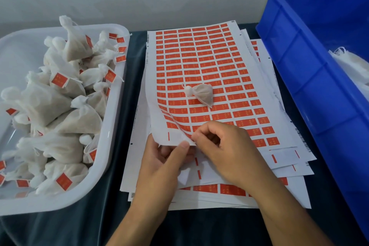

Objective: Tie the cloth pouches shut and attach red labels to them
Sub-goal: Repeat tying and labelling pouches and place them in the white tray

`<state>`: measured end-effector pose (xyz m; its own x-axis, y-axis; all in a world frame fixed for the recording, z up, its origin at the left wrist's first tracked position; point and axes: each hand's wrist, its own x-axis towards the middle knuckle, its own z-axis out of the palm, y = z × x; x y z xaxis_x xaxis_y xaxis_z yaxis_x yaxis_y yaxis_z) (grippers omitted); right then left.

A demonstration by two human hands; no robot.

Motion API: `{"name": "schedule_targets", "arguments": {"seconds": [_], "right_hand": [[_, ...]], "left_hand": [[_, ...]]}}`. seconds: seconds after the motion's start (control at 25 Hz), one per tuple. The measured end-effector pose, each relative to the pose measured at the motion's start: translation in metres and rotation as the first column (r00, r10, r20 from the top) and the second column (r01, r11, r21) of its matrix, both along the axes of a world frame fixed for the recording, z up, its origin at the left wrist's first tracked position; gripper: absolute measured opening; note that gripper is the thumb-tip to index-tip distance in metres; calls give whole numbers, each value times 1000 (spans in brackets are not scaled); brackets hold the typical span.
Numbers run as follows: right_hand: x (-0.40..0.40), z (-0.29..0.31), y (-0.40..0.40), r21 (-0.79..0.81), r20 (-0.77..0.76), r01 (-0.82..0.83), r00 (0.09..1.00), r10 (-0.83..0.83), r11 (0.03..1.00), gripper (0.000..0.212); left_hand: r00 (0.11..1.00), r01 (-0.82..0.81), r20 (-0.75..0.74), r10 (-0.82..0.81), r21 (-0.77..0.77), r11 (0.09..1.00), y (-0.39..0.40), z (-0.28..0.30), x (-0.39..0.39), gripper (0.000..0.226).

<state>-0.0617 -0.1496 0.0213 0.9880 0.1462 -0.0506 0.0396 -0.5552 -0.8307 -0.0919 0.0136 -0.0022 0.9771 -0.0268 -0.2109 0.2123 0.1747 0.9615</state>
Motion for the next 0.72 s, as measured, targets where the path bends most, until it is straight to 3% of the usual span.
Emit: {"name": "schedule_targets", "arguments": {"seconds": [0.32,0.4,0.72], "right_hand": [[-2,5,-12,52,-56,-88,994,91,995,7],[-2,7,-16,61,-73,-110,991,115,992,15],[-5,6,-10,21,-5,-75,997,75,997,10]], "left_hand": [[999,31,29,-34,92,995,0,0,1,36],[999,36,30,-40,112,993,0,-1,0,35],[995,82,35,-89,168,982,2,-2,2,37]]}}
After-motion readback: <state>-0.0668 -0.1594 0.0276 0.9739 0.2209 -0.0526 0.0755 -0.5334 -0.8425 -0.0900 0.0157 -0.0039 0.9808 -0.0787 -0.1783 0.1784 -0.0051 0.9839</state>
